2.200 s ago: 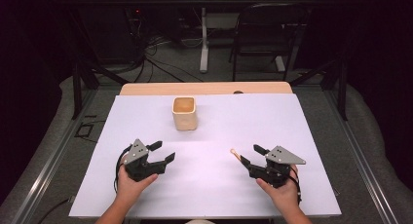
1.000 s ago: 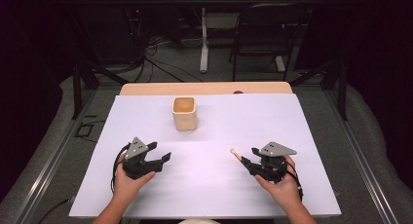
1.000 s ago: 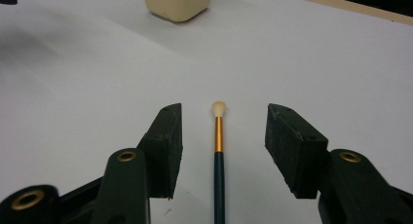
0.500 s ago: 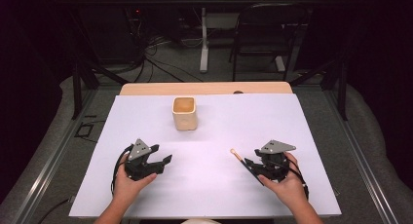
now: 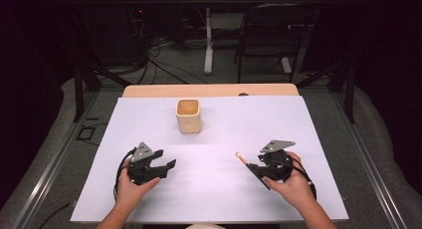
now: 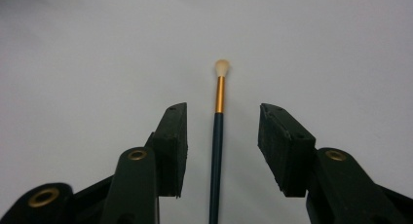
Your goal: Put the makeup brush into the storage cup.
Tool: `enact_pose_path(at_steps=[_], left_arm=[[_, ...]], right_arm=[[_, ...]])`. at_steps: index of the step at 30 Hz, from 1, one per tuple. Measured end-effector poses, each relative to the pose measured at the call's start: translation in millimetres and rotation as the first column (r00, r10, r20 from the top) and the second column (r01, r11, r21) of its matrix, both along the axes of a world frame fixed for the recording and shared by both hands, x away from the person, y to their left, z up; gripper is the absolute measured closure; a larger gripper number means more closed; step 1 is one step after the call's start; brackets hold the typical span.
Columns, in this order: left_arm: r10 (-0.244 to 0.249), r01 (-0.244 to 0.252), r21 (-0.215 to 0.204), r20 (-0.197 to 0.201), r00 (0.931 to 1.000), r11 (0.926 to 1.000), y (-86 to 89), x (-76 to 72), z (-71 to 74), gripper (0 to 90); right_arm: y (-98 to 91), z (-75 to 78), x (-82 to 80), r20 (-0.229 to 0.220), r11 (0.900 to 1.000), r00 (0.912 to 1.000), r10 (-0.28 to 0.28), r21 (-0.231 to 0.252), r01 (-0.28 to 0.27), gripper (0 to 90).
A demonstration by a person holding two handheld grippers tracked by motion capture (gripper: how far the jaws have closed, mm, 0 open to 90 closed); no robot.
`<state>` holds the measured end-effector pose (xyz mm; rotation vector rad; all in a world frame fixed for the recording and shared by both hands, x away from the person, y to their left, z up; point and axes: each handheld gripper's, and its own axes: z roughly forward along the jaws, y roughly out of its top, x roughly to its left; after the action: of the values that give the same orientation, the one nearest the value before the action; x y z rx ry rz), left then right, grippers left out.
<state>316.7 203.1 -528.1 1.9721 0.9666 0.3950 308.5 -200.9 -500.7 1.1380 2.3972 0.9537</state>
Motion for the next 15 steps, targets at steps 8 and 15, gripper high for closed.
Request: enact_pose_path(at_steps=[8,15], left_arm=[[0.0,0.0,-0.007,-0.006,1.0,1.0,0.8,-0.2,-0.4,35.1],[0.008,-0.008,-0.014,-0.008,0.9999,0.9999,2.2,-0.1,-1.1,35.1]], right_arm=[[9.1,3.6,13.1,-0.102,0.9976,0.9947,0.017,-0.065,-0.023,51.6],[13.5,5.3,19.5,-0.153,0.9926,0.9881,0.013,-0.118,-0.031,51.6]])
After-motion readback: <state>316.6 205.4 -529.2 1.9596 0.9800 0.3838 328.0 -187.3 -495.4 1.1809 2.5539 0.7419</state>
